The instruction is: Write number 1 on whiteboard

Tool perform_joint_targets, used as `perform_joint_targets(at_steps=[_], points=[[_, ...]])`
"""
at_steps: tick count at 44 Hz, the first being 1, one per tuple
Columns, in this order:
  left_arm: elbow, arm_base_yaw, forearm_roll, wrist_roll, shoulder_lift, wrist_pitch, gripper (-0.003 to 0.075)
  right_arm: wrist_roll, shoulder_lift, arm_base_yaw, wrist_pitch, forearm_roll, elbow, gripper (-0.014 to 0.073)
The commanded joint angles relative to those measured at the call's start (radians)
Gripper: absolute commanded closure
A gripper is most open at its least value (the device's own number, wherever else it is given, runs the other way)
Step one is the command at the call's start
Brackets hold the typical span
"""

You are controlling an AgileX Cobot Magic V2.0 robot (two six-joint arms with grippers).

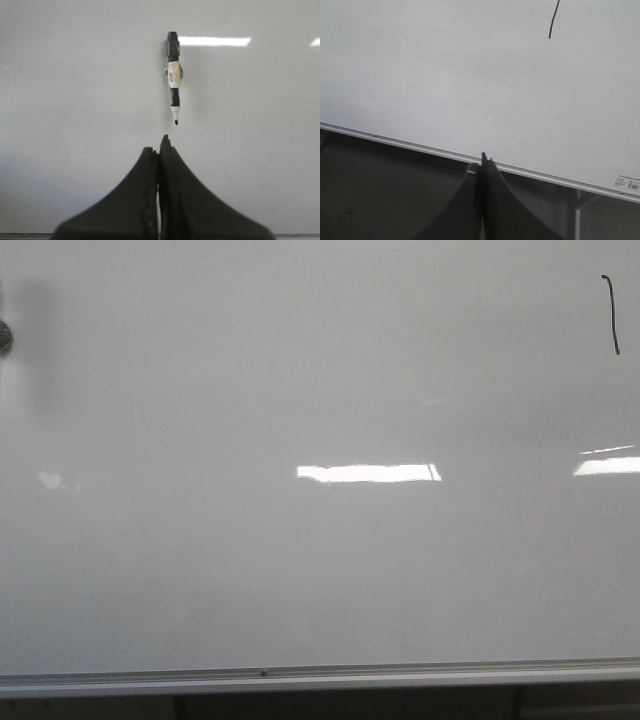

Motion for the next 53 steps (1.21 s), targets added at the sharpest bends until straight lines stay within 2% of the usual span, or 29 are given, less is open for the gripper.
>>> perform_joint_targets(at_steps=[1,11,28,53], points=[[0.081,0.053,-0.033,0.013,-0.061,-0.195,0.0739,-0.004,0.005,-0.008,-0.072,-0.022,-0.023,0.0663],[0.333,0.088,-0.05,0.154,-0.236,-0.412,0.0739,-0.004,0.005,-0.008,-0.072,-0.022,-0.023,0.0663],[0.632,0.13,-0.029,0.156,-0.394,-0.661,0.0739,-0.004,0.005,-0.008,-0.072,-0.022,-0.023,0.0663],[0.637,0.162,-0.056,0.175,-0.39,-0.728,0.0739,-0.004,0.005,-0.008,-0.069,-0.022,-0.023,0.0663]])
